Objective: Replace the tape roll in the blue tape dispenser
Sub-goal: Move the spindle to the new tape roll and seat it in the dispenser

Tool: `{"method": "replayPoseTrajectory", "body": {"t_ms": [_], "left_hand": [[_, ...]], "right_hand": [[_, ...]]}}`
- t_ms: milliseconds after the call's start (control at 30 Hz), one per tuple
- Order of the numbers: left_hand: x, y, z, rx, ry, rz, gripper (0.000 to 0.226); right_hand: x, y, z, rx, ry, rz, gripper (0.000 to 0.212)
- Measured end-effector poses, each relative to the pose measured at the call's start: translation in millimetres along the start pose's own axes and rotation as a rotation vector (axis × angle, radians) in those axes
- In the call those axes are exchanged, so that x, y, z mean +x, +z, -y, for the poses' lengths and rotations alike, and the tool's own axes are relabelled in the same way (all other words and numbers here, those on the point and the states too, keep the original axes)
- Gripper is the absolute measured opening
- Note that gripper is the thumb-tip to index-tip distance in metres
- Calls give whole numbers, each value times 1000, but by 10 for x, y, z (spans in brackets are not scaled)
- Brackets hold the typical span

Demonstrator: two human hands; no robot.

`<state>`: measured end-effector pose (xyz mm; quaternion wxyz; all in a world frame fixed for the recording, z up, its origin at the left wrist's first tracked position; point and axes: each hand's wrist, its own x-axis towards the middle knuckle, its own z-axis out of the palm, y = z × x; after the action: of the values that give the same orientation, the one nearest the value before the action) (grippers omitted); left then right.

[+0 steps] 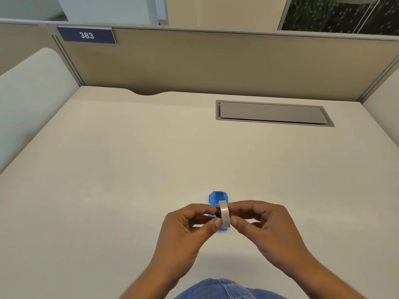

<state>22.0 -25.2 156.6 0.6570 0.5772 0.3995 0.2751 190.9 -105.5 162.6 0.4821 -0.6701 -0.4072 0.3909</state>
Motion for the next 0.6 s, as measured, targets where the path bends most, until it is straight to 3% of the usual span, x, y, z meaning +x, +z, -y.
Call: {"method": "replayPoseTrajectory", "body": {"t_ms": [600], "left_hand": [[572,1,285,287,-62,8,16]], "right_hand": [[461,-14,-339,130,220,6,14]]}}
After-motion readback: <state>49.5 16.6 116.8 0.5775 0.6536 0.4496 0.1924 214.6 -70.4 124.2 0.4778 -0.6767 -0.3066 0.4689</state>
